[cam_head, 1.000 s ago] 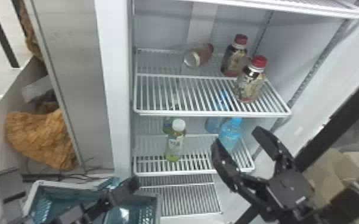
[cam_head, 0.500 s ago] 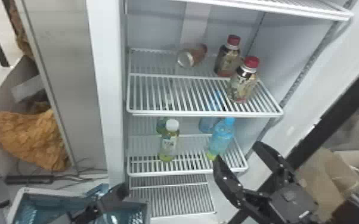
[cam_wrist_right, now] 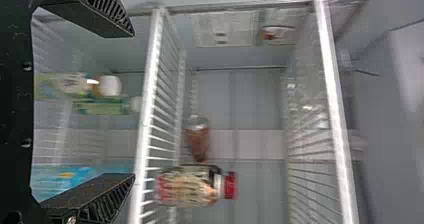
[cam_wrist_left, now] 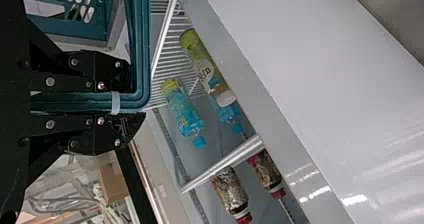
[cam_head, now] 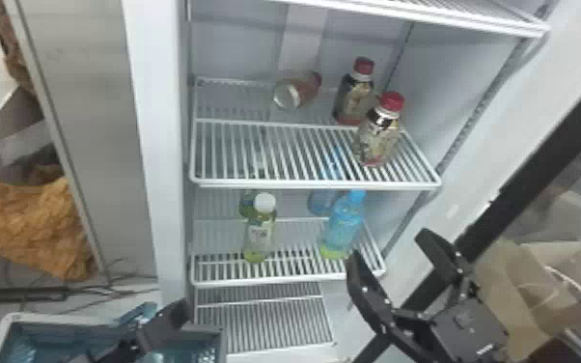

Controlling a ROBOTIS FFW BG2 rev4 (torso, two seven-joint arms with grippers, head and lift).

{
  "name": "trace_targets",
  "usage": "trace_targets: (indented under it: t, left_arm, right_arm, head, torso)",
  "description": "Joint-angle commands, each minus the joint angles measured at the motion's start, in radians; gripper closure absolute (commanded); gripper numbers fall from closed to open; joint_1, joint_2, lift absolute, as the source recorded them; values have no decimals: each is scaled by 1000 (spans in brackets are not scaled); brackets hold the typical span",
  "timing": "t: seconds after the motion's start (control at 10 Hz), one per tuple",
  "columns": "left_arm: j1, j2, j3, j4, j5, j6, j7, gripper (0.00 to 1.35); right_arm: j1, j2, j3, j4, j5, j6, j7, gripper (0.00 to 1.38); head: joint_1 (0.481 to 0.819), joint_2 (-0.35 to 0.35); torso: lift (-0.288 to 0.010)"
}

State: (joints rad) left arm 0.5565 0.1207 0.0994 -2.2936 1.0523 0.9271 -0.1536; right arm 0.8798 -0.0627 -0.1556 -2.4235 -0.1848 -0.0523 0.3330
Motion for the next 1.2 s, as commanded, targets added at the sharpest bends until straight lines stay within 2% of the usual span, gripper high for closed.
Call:
trace_targets:
  t: [0.0,0.1,0.3,0.4,0.5,0.6,0.8,1.0,1.1]
  left_arm:
    - [3,-1,2,-2,1,1,0,1205]
    - [3,-1,2,-2,-1,1,0,1204]
    - [13,-3,10,-2,-1,3,0,1204]
    - [10,-3,10,-2,-3,3,0,1204]
    - [10,-3,8,-5,-3,3,0,1204]
    - [10,-3,10,-5,-3,3,0,1205]
    - [13,-3,10,-5,-3,6,0,1205]
    - [13,-1,10,-5,-3,6,0,1204]
    - [15,-1,10,-5,-3,6,0,1205]
  right_arm:
    - [-21,0,40,64,-29,-117,-26,-2]
    - [-16,-5,68,78,-31,-166,-57,-2]
    - [-11,-3,104,103,43,-252,-114,-2]
    - [-21,-11,104,83,63,-147,-91,-2]
    - [-33,-22,106,81,35,-68,-62,588]
    - [-33,-26,104,46,67,-21,-57,588]
    - [-36,-23,108,108,3,-132,-57,280]
    - [-43,-26,110,132,-35,-134,-40,-2]
    - [-45,-25,108,145,-33,-137,-39,-2]
  head:
    - [695,-266]
    - [695,-265]
    - [695,-258]
    - [695,-253]
    - [695,-244]
    - [695,-220]
    - [695,-205]
    - [695,-215]
    - [695,-215]
  torso:
    - [-69]
    - [-69]
    - [-69]
    - [-69]
    - [-69]
    - [-69]
    - [-69]
    - [-69]
    - [-69]
